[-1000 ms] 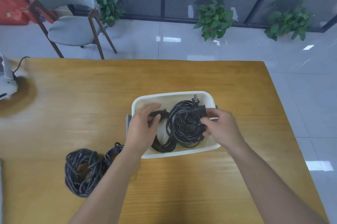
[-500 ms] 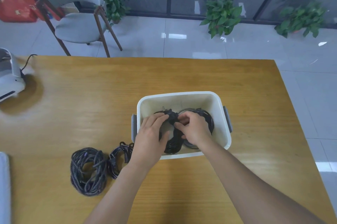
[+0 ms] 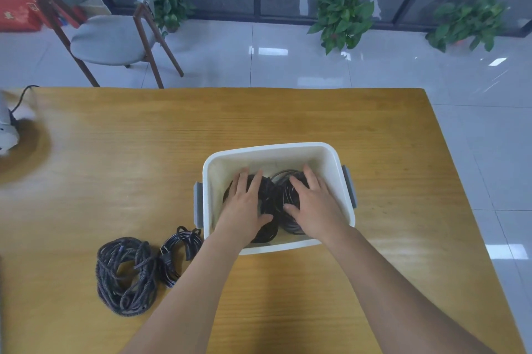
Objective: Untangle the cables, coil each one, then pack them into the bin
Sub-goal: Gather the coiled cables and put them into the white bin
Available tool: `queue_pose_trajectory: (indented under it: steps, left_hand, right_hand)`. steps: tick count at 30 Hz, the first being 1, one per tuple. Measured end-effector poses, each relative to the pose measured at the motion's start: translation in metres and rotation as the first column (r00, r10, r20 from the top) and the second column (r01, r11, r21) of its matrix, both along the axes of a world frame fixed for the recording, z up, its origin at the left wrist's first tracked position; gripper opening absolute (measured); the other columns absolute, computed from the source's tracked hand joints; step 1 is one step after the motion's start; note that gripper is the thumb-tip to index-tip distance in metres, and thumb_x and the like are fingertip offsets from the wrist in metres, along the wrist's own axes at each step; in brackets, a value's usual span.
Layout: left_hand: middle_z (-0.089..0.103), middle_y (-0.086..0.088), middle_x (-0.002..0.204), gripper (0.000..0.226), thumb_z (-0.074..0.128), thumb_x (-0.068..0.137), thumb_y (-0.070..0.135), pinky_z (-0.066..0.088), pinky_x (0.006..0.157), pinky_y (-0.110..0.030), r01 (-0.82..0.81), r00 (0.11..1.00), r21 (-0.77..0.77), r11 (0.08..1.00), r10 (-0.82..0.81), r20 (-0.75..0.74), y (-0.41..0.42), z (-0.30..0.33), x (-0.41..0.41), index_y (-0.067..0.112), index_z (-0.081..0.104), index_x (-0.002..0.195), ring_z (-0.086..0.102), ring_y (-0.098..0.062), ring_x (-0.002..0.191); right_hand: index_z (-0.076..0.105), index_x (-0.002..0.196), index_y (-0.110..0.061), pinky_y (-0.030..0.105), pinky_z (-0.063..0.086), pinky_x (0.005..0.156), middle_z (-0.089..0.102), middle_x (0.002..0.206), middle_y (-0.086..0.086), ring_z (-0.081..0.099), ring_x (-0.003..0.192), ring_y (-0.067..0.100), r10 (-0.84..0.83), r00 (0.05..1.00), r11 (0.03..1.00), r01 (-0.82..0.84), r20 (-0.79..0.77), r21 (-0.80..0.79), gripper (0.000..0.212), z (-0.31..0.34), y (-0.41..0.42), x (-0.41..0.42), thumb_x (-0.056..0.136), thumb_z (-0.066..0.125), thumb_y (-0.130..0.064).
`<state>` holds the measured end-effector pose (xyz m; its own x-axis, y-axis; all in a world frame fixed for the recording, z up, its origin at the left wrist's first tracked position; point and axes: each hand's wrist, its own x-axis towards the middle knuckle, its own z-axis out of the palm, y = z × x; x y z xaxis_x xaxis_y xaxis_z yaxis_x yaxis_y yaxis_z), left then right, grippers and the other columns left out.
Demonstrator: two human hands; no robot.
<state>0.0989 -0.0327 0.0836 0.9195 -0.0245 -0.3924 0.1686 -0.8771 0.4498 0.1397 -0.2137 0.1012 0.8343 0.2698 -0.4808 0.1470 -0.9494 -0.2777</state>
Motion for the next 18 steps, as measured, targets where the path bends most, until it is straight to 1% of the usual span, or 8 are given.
queue_pose_trajectory:
  steps: [3, 5, 7, 9, 12, 14, 16, 18]
  left_hand:
    - [-0.006, -0.005, 0.172, 0.107, 0.076, 0.091, 0.042, 0.032, 0.122, -0.046, -0.010, 1.000, -0.011, 1.000, 0.009, -0.026, 0.001, -0.001, 0.001, 0.027, 0.000, 0.165, 0.008, -0.029, 0.159]
    - [-0.003, -0.008, 0.172, 0.106, 0.075, 0.092, 0.043, 0.030, 0.123, -0.044, -0.002, 1.000, 0.015, 1.000, 0.002, -0.014, 0.002, 0.003, 0.000, 0.025, 0.002, 0.165, 0.011, -0.030, 0.158]
    - [0.001, -0.010, 0.172, 0.101, 0.073, 0.093, 0.043, 0.029, 0.123, -0.041, 0.001, 1.000, 0.020, 1.000, -0.002, 0.026, 0.002, 0.012, -0.002, 0.022, 0.006, 0.165, 0.015, -0.032, 0.157]
    - [0.006, -0.007, 0.172, 0.094, 0.071, 0.096, 0.042, 0.033, 0.119, -0.040, -0.015, 0.995, -0.044, 0.999, 0.019, 0.095, 0.005, 0.028, -0.006, 0.023, 0.010, 0.165, 0.018, -0.029, 0.156]
    - [0.016, 0.002, 0.171, 0.082, 0.069, 0.097, 0.035, 0.039, 0.112, -0.037, -0.053, 0.965, -0.190, 0.980, 0.100, 0.244, 0.017, 0.057, -0.023, 0.026, 0.022, 0.163, 0.025, -0.021, 0.152]
    - [0.028, 0.006, 0.166, 0.074, 0.071, 0.096, 0.034, 0.038, 0.114, -0.035, -0.117, 0.923, -0.259, 0.959, 0.202, 0.329, 0.033, 0.074, -0.039, 0.026, 0.033, 0.160, 0.031, -0.017, 0.148]
    - [0.037, 0.008, 0.159, 0.069, 0.072, 0.095, 0.034, 0.037, 0.116, -0.037, -0.200, 0.878, -0.346, 0.917, 0.324, 0.352, 0.055, 0.086, -0.057, 0.025, 0.041, 0.155, 0.037, -0.016, 0.145]
    - [0.043, 0.009, 0.153, 0.065, 0.074, 0.094, 0.033, 0.042, 0.114, -0.040, -0.269, 0.839, -0.390, 0.881, 0.414, 0.354, 0.083, 0.090, -0.075, 0.025, 0.044, 0.152, 0.043, -0.015, 0.141]
  right_hand:
    - [0.021, 0.165, -0.026, 0.043, 0.013, 0.130, -0.005, 0.174, 0.003, 0.004, 0.160, 0.027, 0.042, 0.999, 0.998, -0.042, 0.004, -0.038, 0.073, -0.001, 0.001, 0.003, 0.104, 0.055, -0.049]
    - [0.023, 0.165, -0.027, 0.043, 0.014, 0.130, -0.002, 0.175, 0.004, 0.006, 0.160, 0.027, 0.055, 0.998, 0.998, -0.055, 0.019, -0.036, 0.072, 0.001, 0.002, 0.002, 0.104, 0.055, -0.049]
    - [0.025, 0.164, -0.029, 0.042, 0.016, 0.129, 0.003, 0.175, 0.003, 0.009, 0.160, 0.026, 0.024, 0.999, 1.000, -0.025, 0.032, 0.007, 0.071, 0.006, 0.001, 0.000, 0.104, 0.057, -0.048]
    - [0.030, 0.162, -0.032, 0.042, 0.021, 0.128, 0.011, 0.174, 0.003, 0.017, 0.158, 0.026, -0.026, 0.996, 0.997, 0.020, 0.083, 0.072, 0.067, 0.016, 0.001, -0.005, 0.103, 0.057, -0.047]
    - [0.046, 0.154, -0.031, 0.040, 0.035, 0.119, 0.030, 0.167, -0.002, 0.036, 0.148, 0.020, -0.097, 0.982, 0.960, 0.049, 0.162, 0.275, 0.058, 0.036, 0.011, -0.020, 0.101, 0.063, -0.044]
    - [0.053, 0.148, -0.031, 0.030, 0.038, 0.114, 0.040, 0.157, -0.012, 0.044, 0.140, 0.009, -0.119, 0.980, 0.897, 0.037, 0.161, 0.440, 0.053, 0.051, 0.023, -0.036, 0.098, 0.067, -0.043]
    - [0.057, 0.142, -0.033, 0.025, 0.044, 0.105, 0.047, 0.141, -0.021, 0.052, 0.126, -0.001, -0.101, 0.985, 0.827, 0.005, 0.140, 0.562, 0.048, 0.067, 0.039, -0.054, 0.097, 0.071, -0.039]
    - [0.064, 0.135, -0.032, 0.026, 0.053, 0.092, 0.055, 0.125, -0.022, 0.062, 0.109, 0.007, -0.090, 0.988, 0.743, -0.017, 0.126, 0.669, 0.041, 0.081, 0.056, -0.075, 0.095, 0.074, -0.032]
